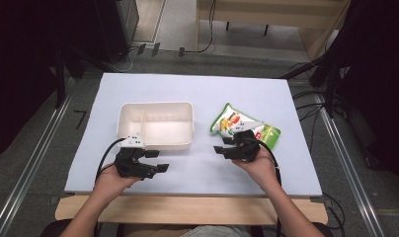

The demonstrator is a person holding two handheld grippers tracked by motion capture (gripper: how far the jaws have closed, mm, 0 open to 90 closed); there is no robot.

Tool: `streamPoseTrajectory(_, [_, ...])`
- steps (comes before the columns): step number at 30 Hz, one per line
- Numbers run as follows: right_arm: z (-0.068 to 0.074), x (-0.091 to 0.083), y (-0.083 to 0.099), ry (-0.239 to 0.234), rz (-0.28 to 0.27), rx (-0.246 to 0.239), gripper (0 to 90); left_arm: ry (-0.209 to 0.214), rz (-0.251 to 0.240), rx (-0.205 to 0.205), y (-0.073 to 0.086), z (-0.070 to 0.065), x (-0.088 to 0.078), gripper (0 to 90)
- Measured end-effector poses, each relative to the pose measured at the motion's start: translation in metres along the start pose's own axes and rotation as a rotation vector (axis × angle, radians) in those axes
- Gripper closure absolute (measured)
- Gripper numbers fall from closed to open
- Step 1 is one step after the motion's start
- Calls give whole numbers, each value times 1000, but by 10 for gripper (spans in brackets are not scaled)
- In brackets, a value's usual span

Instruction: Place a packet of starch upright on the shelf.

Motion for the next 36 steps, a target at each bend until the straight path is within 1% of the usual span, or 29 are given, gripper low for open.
streamPoseTrajectory(1, [0, 0, 0, 0, 0, 0, 492, 0, 0, 0, 0, 0, 0, 317])
streamPoseTrajectory(2, [-4, -1, 1, 1, -2, 17, 514, 3, 0, -2, 0, 0, 0, 316])
streamPoseTrajectory(3, [-4, -1, 1, 1, -2, 17, 514, 3, 0, -2, 0, 0, 0, 316])
streamPoseTrajectory(4, [-8, -1, 3, 19, 2, 33, 521, 4, 0, -1, 0, 0, 1, 316])
streamPoseTrajectory(5, [-8, -1, 3, 19, 2, 33, 521, 4, 0, -1, 0, 0, 1, 316])
streamPoseTrajectory(6, [-10, -1, 4, 27, 5, 36, 543, 5, 1, 1, -1, 0, 1, 316])
streamPoseTrajectory(8, [-15, 0, 6, 42, 12, 42, 627, 8, 5, 6, -1, -1, 1, 316])
streamPoseTrajectory(9, [-16, 1, 7, 33, 13, 55, 652, 9, 4, 5, -1, -1, 1, 316])
streamPoseTrajectory(10, [-19, 4, 11, 32, 24, 72, 713, 8, 2, 4, -1, -1, 2, 316])
streamPoseTrajectory(11, [-19, 4, 11, 32, 24, 72, 713, 8, 2, 4, -1, -1, 2, 316])
streamPoseTrajectory(13, [-22, 8, 15, 32, 40, 76, 794, 9, 1, 3, -2, -1, 2, 316])
streamPoseTrajectory(15, [-26, 9, 18, 43, 56, 85, 884, 10, 1, 3, -2, -1, 2, 316])
streamPoseTrajectory(16, [-27, 9, 19, 49, 61, 89, 898, 10, 1, 4, -1, -1, 2, 316])
streamPoseTrajectory(17, [-30, 10, 21, 59, 75, 97, 900, 10, 1, 4, -1, -1, 2, 316])
streamPoseTrajectory(18, [-32, 11, 25, 64, 103, 105, 900, 10, 1, 3, -2, -1, 2, 317])
streamPoseTrajectory(20, [-36, 11, 27, 79, 108, 109, 900, 13, -4, 4, -2, -2, 2, 316])
streamPoseTrajectory(21, [-36, 11, 27, 79, 108, 109, 900, 13, -4, 4, -2, -2, 2, 317])
streamPoseTrajectory(23, [-41, 9, 30, 106, 116, 121, 900, 12, 1, 5, -2, -1, 2, 317])
streamPoseTrajectory(25, [-47, 9, 34, 106, 127, 141, 900, 14, -1, 4, -2, -2, 2, 317])
streamPoseTrajectory(26, [-49, 9, 36, 92, 125, 160, 900, 15, -5, 5, -2, -2, 3, 317])
streamPoseTrajectory(27, [-49, 9, 36, 92, 125, 160, 900, 15, -5, 5, -2, -2, 3, 316])
streamPoseTrajectory(28, [-50, 10, 37, 68, 131, 205, 900, 15, -2, 6, -2, -2, 3, 317])
streamPoseTrajectory(30, [-51, 10, 37, 64, 133, 206, 900, 12, -2, 7, -2, -2, 2, 316])
streamPoseTrajectory(32, [-54, 9, 39, 95, 148, 172, 900, 11, -1, 6, -2, -2, 2, 316])
streamPoseTrajectory(33, [-57, 9, 40, 102, 150, 164, 900, 11, -3, 5, -2, -2, 1, 316])
streamPoseTrajectory(35, [-59, 8, 41, 94, 148, 178, 900, 12, -5, 5, -2, -1, 1, 316])
streamPoseTrajectory(36, [-61, 8, 42, 105, 155, 176, 900, 11, -6, 2, -2, -1, 1, 316])
Point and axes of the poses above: each handheld gripper's, and its own axes: x roughly forward along the jaws, y roughly out of its underside, z roughly to its left, the point moved 9 cm from there along x, roughly forward along the jaws, and after that the axes turned 10 degrees about -x, right-handed, at the moved point
